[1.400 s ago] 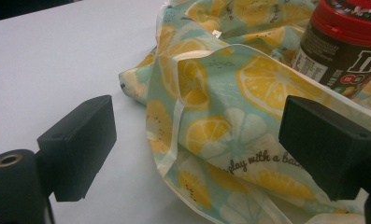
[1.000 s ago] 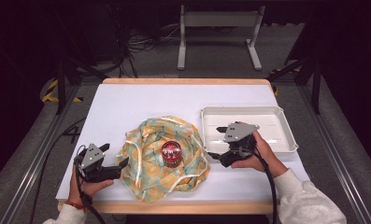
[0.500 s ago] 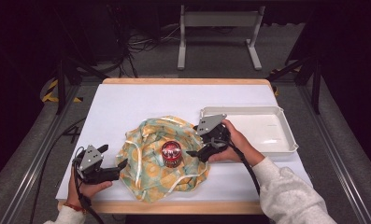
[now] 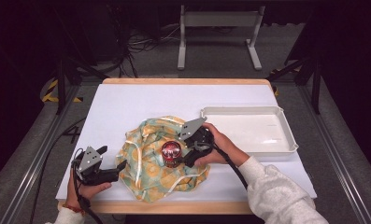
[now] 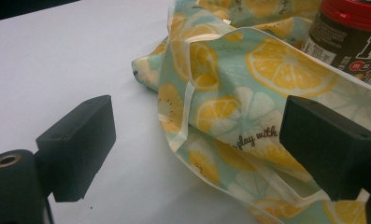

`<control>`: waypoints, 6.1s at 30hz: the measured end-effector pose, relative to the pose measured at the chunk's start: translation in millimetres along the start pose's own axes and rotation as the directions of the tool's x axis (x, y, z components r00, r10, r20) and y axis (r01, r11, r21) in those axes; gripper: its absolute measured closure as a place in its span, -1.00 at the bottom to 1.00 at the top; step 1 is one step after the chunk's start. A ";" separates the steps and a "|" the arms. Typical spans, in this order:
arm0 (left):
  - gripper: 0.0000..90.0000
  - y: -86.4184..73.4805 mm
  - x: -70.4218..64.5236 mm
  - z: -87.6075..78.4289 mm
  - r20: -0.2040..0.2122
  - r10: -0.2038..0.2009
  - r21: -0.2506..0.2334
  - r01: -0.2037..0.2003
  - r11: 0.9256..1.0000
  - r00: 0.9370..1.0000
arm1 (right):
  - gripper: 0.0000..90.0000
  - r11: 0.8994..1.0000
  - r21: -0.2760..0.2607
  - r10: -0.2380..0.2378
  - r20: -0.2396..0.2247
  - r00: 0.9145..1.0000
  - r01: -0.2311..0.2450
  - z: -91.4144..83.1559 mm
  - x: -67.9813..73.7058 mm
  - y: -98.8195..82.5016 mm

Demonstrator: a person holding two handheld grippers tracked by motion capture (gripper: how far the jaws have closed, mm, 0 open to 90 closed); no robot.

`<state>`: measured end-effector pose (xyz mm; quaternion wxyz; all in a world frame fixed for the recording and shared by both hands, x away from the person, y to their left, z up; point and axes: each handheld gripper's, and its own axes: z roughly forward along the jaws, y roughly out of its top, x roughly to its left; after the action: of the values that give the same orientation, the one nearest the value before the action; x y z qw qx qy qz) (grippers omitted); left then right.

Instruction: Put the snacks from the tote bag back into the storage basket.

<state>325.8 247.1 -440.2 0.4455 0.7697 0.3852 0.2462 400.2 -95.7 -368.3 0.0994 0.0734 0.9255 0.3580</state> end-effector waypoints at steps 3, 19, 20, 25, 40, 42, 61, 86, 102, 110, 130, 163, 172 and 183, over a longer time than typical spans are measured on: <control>-0.75 -0.2 -0.4 0.0 0.002 0.000 0.003 0.000 1.000 1.000 | -0.66 1.000 0.007 -0.001 -0.007 1.000 0.001 3.6 0.6 2.1; -0.75 -1.3 -0.6 0.1 0.005 0.004 0.004 -0.004 1.000 1.000 | -0.73 0.997 0.077 0.025 -0.041 0.999 -0.021 27.2 -3.0 4.1; -0.75 -1.4 -0.6 0.2 0.005 0.006 0.005 -0.006 1.000 1.000 | -0.74 0.997 0.080 0.027 -0.050 0.998 -0.023 29.2 -3.6 3.6; -0.75 -1.8 -0.9 -0.1 0.000 0.008 0.009 -0.008 1.000 1.000 | -0.73 0.994 0.106 0.013 -0.043 0.999 -0.009 36.4 -1.4 5.7; -0.75 -3.6 -1.6 2.1 0.005 0.019 0.029 -0.020 0.999 1.000 | -0.49 0.993 0.118 0.033 -0.026 0.999 -0.029 41.5 0.3 8.3; -0.75 -3.7 -1.4 2.8 0.004 0.020 0.029 -0.020 0.999 1.000 | -0.49 0.992 0.118 0.037 -0.026 0.999 -0.034 41.5 0.1 8.2; -0.73 -3.4 -1.7 3.2 0.004 0.009 0.028 -0.009 1.000 1.000 | -0.48 0.992 0.128 -0.011 -0.002 1.000 0.011 36.1 4.3 13.2; -0.81 -5.2 1.2 2.2 -0.026 -0.001 0.038 0.002 0.999 1.000 | -0.48 0.993 0.102 -0.060 0.013 0.998 0.058 13.9 7.4 29.1; -0.80 -7.0 1.4 1.0 -0.023 -0.009 0.035 0.010 0.999 1.000 | -0.48 0.995 0.063 -0.077 0.042 0.996 0.074 -21.6 2.6 37.7; -0.80 -7.4 1.0 1.1 -0.021 -0.004 0.040 0.005 0.999 1.000 | -0.48 0.996 0.054 -0.078 0.058 0.995 0.075 -36.8 -1.9 36.8; -0.80 -6.6 0.4 4.3 -0.015 -0.002 0.049 0.002 0.999 1.000 | -0.48 0.999 0.018 -0.042 0.120 0.992 0.040 -80.3 -18.0 23.8; -0.80 -6.6 -1.4 8.4 0.001 0.024 0.082 -0.024 0.996 1.000 | -0.48 0.987 0.142 0.049 0.164 0.985 -0.073 -95.4 -67.9 -56.1; -0.80 -7.2 -1.2 8.5 0.004 0.022 0.081 -0.022 0.996 1.000 | -0.48 0.977 0.183 0.076 0.182 0.980 -0.110 -95.7 -81.4 -75.6; -0.80 -7.4 -1.2 9.0 0.008 0.027 0.088 -0.027 0.996 1.000 | -0.48 0.969 0.196 0.113 0.186 0.976 -0.150 -95.0 -95.4 -94.2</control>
<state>328.8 243.9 -451.1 0.4090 0.7946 0.3838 0.2325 464.1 -246.0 -350.7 0.1474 0.1756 0.9389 0.2568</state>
